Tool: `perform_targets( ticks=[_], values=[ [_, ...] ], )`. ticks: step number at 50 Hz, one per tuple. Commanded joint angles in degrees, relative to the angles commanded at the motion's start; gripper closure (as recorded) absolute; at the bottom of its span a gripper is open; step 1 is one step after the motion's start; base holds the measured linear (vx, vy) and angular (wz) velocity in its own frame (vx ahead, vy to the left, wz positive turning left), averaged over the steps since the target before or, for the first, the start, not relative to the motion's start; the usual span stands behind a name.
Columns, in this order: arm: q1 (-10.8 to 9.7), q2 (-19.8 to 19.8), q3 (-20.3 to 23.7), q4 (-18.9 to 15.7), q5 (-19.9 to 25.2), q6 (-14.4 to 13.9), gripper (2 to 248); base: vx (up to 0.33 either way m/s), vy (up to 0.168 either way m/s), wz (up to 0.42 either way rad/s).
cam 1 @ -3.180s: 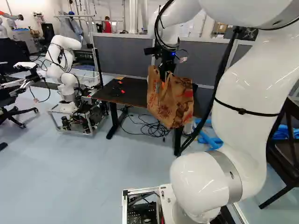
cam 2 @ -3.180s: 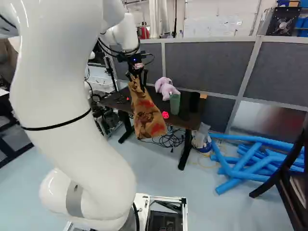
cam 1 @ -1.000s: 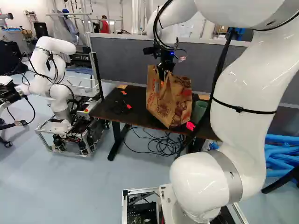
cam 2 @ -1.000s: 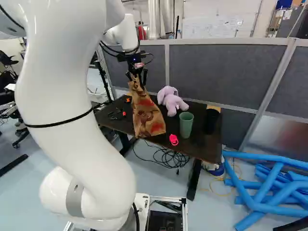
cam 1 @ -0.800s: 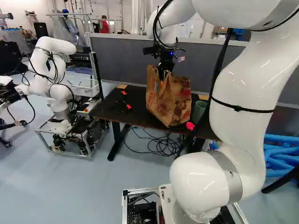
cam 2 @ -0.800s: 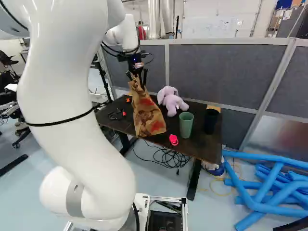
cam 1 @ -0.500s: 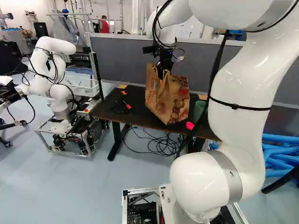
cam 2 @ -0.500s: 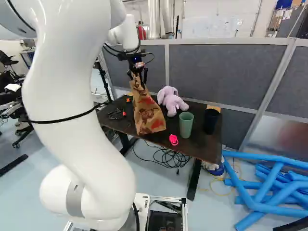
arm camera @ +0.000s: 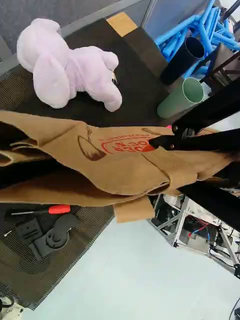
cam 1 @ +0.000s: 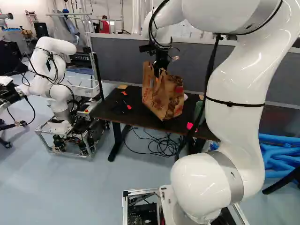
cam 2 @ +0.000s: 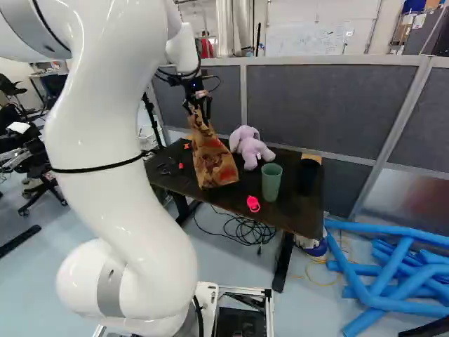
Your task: Pick up the bag on the ground and place it on the table
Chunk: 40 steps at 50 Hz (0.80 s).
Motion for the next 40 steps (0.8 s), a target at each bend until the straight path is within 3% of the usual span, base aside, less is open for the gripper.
perform_targets(
  ticks=[23, 40],
  values=[
    [1.6, -6.7, -4.9, 2.5, -1.3, 0.0, 229, 0.0, 0.0, 0.0],
    [1.7, -12.5, -9.5, 5.0, -1.2, 0.0, 229, 0.0, 0.0, 0.0]
  ],
)
